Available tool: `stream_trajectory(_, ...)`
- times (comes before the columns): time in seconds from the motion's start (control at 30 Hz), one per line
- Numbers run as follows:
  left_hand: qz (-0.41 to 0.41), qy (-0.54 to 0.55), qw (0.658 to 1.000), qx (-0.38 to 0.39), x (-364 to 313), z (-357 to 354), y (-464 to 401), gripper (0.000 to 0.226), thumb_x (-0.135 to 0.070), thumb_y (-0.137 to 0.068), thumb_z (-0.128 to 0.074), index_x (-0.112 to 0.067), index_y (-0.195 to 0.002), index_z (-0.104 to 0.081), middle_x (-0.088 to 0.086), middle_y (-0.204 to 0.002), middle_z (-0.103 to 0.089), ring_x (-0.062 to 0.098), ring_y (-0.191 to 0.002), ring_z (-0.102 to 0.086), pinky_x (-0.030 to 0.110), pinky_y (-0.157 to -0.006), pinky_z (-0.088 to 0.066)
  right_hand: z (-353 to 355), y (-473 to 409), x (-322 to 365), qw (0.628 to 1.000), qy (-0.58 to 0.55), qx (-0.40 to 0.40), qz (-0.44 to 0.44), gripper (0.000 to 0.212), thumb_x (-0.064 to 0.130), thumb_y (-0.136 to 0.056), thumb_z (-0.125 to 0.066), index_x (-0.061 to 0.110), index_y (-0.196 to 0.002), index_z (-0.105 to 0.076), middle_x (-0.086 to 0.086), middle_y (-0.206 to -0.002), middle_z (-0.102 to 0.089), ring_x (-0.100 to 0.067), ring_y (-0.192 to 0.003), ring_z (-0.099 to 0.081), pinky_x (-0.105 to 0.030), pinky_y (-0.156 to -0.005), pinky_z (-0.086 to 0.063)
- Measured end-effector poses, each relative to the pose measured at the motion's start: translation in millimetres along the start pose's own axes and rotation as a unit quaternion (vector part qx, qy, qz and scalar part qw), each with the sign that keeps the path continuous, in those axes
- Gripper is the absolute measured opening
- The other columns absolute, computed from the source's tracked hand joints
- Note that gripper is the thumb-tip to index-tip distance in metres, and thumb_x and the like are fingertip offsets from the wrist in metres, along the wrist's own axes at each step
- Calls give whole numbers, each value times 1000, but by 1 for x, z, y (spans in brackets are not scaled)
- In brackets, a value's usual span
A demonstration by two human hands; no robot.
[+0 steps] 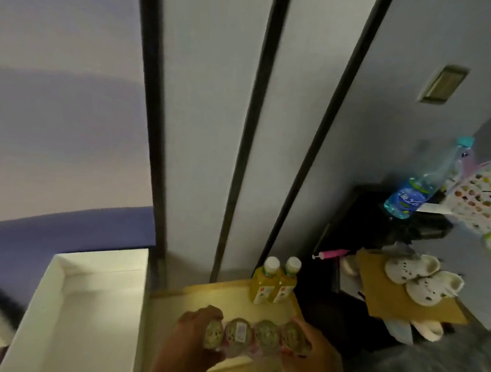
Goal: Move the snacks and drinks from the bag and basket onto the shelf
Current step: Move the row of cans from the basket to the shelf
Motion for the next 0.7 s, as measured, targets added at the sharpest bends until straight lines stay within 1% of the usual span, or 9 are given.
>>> stream_trajectory(0.07,36,3,999,1,4,-29,-19,78,-46,-46,-86,-45,-115,-48,-18,-103,-64,14,-93,-61,27,-76,-50,0,-31,-25,1000,23,11,10,61,24,-66,-88,40,-117,-59,12,-112,-54,-4,-98,-53,0,-66,-42)
stream_trajectory(0.13,74,-1,997,4,5,-54,-33,81,-47,-48,-85,-47,-116,-40,-21,-107,-63,12,-95,-61,31,-78,-52,-4,-58,-50,999,32,25,14,63,20,-64,-89,40,-117,-60,9,-115,-55,-6,-99,-55,0,-65,-43)
stream_trajectory(0.23,124,-14,992,-11,1,-75,-50,71,-46,-54,-84,-44,-114,-47,-24,-109,-62,10,-98,-63,30,-75,-52,-15,-90,-81,999,35,27,8,66,16,-60,-89,41,-115,-64,8,-119,-58,-10,-103,-60,-4,-66,-49)
stream_trajectory(0.37,175,-25,984,-18,5,-99,-73,66,-44,-58,-84,-44,-113,-48,-26,-107,-62,9,-97,-62,29,-71,-50,-31,-119,-109,999,26,19,-2,64,15,-62,-87,36,-118,-65,9,-116,-61,-9,-104,-60,-15,-74,-55)
stream_trajectory(0.43,184,-24,982,-25,11,-108,-84,66,-41,-57,-86,-43,-113,-50,-25,-108,-62,9,-98,-62,29,-70,-50,-39,-130,-119,1000,23,12,-8,64,21,-62,-86,33,-121,-65,8,-117,-62,-9,-104,-61,-23,-79,-57)
stream_trajectory(0.5,181,-29,983,-31,18,-115,-94,68,-37,-55,-88,-41,-112,-51,-24,-106,-63,12,-97,-63,31,-69,-51,-46,-140,-126,1000,14,11,-16,63,31,-63,-81,35,-124,-63,10,-118,-63,-9,-105,-62,-31,-83,-58)
stream_trajectory(0.53,175,-35,983,-32,21,-118,-98,69,-36,-54,-89,-41,-112,-51,-22,-106,-64,13,-96,-64,32,-68,-52,-49,-144,-129,1000,13,12,-22,62,35,-64,-78,36,-124,-62,11,-118,-65,-9,-105,-63,-33,-85,-58)
stream_trajectory(0.63,159,-53,985,-31,28,-124,-108,71,-35,-53,-90,-40,-112,-51,-19,-106,-65,17,-94,-64,33,-66,-53,-56,-153,-136,999,16,10,-31,60,38,-67,-77,40,-125,-59,13,-117,-67,-6,-102,-66,-31,-83,-58)
stream_trajectory(0.7,155,-51,986,-29,31,-128,-111,71,-35,-54,-90,-39,-112,-50,-19,-106,-64,16,-94,-63,32,-66,-52,-59,-157,-142,999,14,13,-33,60,39,-70,-77,41,-127,-56,14,-118,-66,-6,-104,-65,-32,-82,-59)
Point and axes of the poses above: each hand's wrist, its own y-axis away from the middle knuckle, its own z-axis out of the back of the hand, x = y × z, the point moved 4 cm from there along -y, towards the middle knuckle
